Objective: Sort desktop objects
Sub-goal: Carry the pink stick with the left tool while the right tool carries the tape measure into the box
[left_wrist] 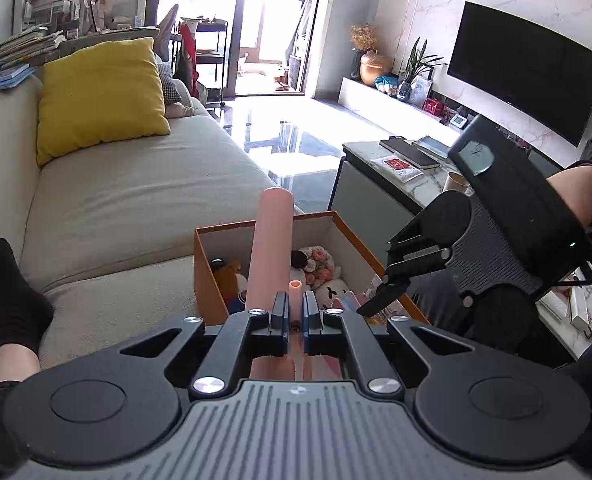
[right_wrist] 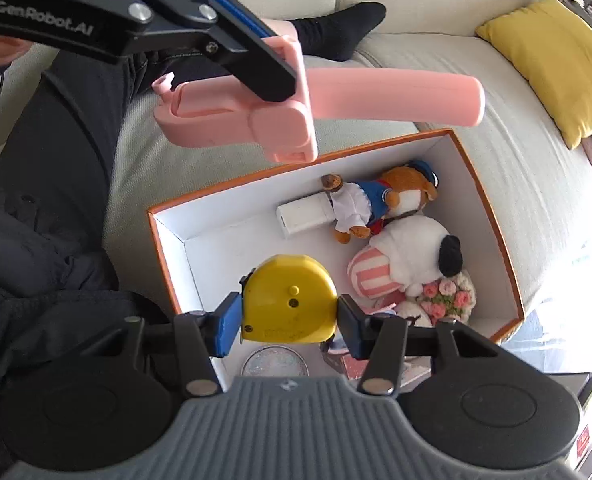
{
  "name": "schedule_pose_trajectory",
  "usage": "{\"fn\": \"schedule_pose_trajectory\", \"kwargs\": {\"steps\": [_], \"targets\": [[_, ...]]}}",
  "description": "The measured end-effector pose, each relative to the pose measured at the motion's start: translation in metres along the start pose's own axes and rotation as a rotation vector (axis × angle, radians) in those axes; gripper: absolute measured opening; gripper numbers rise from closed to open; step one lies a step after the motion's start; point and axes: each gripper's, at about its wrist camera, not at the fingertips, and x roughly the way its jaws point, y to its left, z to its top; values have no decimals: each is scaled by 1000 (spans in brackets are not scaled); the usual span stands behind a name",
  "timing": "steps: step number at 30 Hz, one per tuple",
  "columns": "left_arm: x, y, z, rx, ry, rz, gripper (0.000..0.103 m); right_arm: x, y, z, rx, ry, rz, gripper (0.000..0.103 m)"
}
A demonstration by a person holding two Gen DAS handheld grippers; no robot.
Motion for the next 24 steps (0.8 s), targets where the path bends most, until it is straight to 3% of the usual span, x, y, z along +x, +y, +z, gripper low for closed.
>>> {"fn": "schedule_pose_trajectory", "kwargs": {"steps": [12,24], "targets": [[20,16,-1,-32,71,-2,7,106,-24,20,-192,169,94,54],[24,20,-7,-46,117,9,7,138,-27,20,-236,247,104,53]]}}
